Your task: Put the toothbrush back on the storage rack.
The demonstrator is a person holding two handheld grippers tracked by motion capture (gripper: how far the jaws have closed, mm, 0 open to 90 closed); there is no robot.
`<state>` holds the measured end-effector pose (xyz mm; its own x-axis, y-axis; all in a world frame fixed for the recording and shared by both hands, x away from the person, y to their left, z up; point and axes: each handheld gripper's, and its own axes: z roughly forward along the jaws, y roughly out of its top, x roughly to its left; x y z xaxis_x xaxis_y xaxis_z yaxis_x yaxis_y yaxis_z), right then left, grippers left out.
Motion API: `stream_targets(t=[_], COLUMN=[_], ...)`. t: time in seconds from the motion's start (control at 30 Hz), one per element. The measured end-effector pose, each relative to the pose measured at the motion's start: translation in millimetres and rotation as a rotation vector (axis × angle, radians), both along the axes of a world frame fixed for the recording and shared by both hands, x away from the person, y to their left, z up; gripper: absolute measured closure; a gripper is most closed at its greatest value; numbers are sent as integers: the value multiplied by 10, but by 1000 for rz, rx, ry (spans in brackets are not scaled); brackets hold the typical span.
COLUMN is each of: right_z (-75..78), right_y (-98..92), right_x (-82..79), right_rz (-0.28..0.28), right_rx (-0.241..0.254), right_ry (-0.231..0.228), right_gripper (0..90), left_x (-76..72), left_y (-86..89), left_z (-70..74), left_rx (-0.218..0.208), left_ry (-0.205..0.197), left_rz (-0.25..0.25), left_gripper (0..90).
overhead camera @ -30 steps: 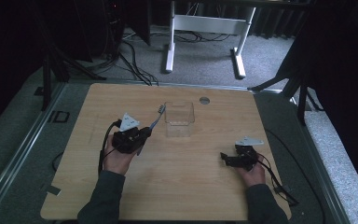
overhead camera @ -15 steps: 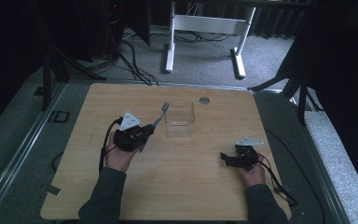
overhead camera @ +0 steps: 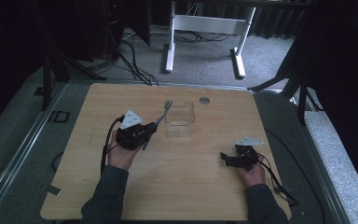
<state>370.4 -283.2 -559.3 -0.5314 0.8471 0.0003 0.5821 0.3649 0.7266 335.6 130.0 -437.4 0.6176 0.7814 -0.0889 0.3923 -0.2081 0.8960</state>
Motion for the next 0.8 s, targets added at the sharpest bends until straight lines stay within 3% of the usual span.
stream_targets(t=[0.37, 0.5, 0.8], right_z=[0, 0, 0], right_y=[0, 0, 0], right_x=[0, 0, 0], right_rz=[0, 0, 0], right_rx=[1, 0, 0], right_ry=[0, 0, 0], right_gripper=[196, 196, 196], left_x=[63, 102, 129], left_y=[-49, -31, -29], left_z=[11, 3, -5], left_rx=[-28, -72, -102], left_ry=[-12, 0, -11], left_rz=[-16, -31, -22], left_gripper=[823, 823, 823])
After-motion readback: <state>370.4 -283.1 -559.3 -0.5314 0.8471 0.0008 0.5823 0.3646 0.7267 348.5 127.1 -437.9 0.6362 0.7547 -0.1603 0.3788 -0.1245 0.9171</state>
